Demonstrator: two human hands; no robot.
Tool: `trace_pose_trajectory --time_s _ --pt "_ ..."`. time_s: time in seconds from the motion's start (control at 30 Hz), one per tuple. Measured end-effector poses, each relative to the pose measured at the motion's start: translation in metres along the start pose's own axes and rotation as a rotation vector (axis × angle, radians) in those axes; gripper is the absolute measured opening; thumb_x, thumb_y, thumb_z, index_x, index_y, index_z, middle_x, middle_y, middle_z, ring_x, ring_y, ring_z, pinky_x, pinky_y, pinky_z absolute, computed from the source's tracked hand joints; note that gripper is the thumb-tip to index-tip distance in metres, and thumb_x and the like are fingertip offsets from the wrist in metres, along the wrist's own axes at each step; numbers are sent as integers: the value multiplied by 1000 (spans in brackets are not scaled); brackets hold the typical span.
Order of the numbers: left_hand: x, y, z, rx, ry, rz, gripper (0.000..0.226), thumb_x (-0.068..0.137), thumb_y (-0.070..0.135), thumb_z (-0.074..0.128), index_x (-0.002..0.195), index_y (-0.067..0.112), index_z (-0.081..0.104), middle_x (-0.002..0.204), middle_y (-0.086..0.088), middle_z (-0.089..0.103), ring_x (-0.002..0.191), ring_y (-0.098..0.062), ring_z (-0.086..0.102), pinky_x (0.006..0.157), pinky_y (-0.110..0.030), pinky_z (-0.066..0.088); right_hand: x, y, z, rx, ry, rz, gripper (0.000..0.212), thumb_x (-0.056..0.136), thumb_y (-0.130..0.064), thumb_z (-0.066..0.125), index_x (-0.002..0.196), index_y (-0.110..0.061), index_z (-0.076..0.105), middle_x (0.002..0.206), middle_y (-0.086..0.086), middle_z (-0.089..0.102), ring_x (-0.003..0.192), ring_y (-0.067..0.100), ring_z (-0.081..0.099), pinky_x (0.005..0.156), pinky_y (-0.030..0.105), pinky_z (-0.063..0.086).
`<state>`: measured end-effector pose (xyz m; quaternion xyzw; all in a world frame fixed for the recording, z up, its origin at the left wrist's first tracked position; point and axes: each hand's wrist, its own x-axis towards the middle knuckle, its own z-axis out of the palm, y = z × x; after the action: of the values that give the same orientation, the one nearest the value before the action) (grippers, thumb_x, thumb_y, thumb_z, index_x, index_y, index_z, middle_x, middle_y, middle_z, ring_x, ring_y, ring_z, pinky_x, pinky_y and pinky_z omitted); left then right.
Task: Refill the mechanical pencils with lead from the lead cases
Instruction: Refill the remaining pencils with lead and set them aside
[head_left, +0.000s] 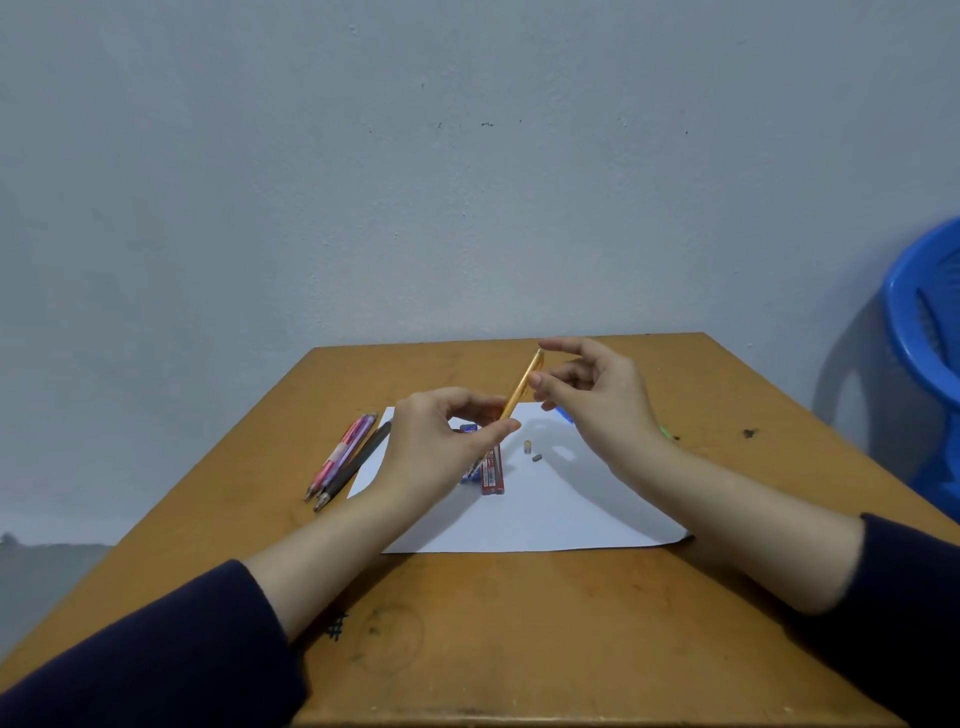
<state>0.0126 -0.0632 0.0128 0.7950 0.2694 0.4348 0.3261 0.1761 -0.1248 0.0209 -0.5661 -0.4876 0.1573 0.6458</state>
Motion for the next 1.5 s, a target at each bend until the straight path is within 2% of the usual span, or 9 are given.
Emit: trace_pose_trajectory --time_s 0.17,0.4,0.5,0.6,0.7,0.83,0.93,1.1,1.5 --pt "-2 2 4 -41 -11 10 15 75 15 80 89 19 76 82 9 73 76 -3 67 72 -25 57 -1 -4 1 153 -10 101 24 82 -5 71 101 -15 60 69 12 70 61 24 64 56 29 49" --pt "-1 -1 6 -35 -55 28 8 83 21 72 90 22 76 85 14 71 79 -2 66 72 -27 56 4 -5 -2 286 12 288 23 81 2 69 100 -7 59 64 15 64 50 22 58 47 23 48" --pt "3 -8 3 119 -90 65 16 90 25 64 102 20 74 91 20 66 85 4 61 77 -18 51 7 -6 -7 247 7 360 22 82 4 66 102 -5 61 70 15 62 51 21 54 45 21 46" --pt "8 -14 0 318 -138 60 26 96 23 56 119 19 66 111 14 63 100 3 54 81 -3 36 9 -7 -12 155 -59 436 24 82 8 63 101 -5 63 73 13 61 48 17 51 44 21 44" --pt "14 -24 -3 480 -184 11 32 99 25 48 129 18 59 134 3 55 128 -11 42 96 -17 28 11 -3 -14 17 -148 500 23 82 6 65 102 -5 65 74 11 62 46 14 53 48 21 47" --pt "21 -37 -6 593 -270 -92 39 102 27 40 137 16 49 146 0 45 136 -15 35 109 -31 27 10 1 -17 -129 -223 557 17 83 0 68 99 -7 66 73 12 63 47 13 54 48 21 49" --pt "24 -47 -7 633 -347 -149 44 103 28 36 144 12 40 152 -3 36 141 -18 29 113 -31 23 9 4 -15 -155 -253 584 15 86 3 64 100 -1 64 65 12 61 45 16 52 49 24 51" --pt "28 -55 -8 613 -345 -231 41 103 18 33 142 9 43 153 -7 34 141 -20 30 114 -29 22 9 4 -14 -291 -313 577 17 90 5 57 102 -4 63 62 11 60 48 17 55 55 25 55" --pt "28 -56 -8 683 -393 -223 43 102 19 34 145 10 36 153 -7 33 140 -20 29 114 -32 23 8 5 -12 -471 -377 531 17 91 1 57 105 -8 63 63 11 63 47 17 58 60 27 58"
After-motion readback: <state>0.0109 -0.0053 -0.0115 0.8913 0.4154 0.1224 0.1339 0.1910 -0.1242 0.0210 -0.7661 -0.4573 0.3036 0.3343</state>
